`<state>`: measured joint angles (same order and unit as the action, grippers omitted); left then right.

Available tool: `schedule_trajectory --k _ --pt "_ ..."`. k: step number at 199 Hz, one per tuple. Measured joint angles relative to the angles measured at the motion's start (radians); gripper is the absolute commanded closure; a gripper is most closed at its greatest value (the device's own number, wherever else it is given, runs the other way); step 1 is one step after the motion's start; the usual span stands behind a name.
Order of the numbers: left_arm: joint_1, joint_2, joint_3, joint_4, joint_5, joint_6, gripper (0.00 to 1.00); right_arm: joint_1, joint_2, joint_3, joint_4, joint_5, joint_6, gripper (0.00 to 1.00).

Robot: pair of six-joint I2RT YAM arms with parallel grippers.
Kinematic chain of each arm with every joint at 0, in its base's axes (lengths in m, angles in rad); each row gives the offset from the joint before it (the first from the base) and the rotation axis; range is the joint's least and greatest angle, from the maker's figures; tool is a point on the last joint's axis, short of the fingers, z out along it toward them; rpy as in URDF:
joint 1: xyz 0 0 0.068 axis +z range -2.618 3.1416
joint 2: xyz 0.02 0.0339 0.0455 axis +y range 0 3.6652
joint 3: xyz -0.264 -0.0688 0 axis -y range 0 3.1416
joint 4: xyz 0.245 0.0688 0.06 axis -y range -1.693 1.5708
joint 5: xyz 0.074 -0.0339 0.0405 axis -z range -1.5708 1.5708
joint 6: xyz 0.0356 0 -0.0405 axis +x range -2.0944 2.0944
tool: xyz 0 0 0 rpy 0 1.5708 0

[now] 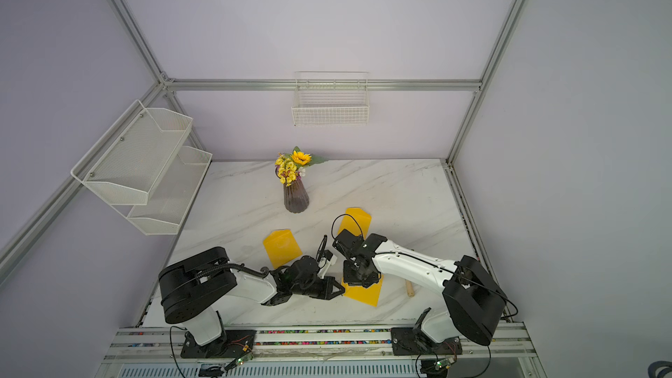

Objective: Seal the envelope with a glue stick
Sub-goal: Apply the envelope at the center of the board.

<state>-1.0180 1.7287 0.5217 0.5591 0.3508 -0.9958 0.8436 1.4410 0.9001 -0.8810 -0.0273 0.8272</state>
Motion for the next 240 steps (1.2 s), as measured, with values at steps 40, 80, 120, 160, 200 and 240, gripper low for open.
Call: schedule_trajectory --k 40,80,120,160,200,240 --pt "0.000 0.000 -0.002 0.003 -0.003 -0.008 1.00 0.000 -0.004 0.003 -0.015 0.001 0.014 1.00" --pt "0.000 -0.001 -0.002 0.001 -0.003 -0.008 1.00 0.000 -0.037 0.007 -0.053 -0.039 0.029 1.00" --pt "-0.004 -0.001 -0.002 0.001 -0.006 -0.007 1.00 0.000 -0.051 0.007 -0.057 -0.100 0.040 1.00" --pt "-0.005 -0.001 -0.002 0.000 -0.006 -0.007 1.00 -0.008 -0.036 0.011 -0.062 -0.122 0.044 1.00" --pt "-0.005 -0.001 -0.002 0.000 -0.006 -0.007 1.00 -0.058 0.024 0.028 -0.063 -0.138 0.012 1.00" --pt "-0.006 -0.001 -0.002 -0.001 -0.006 -0.007 1.00 -0.101 0.066 0.061 -0.066 -0.149 -0.034 1.00"
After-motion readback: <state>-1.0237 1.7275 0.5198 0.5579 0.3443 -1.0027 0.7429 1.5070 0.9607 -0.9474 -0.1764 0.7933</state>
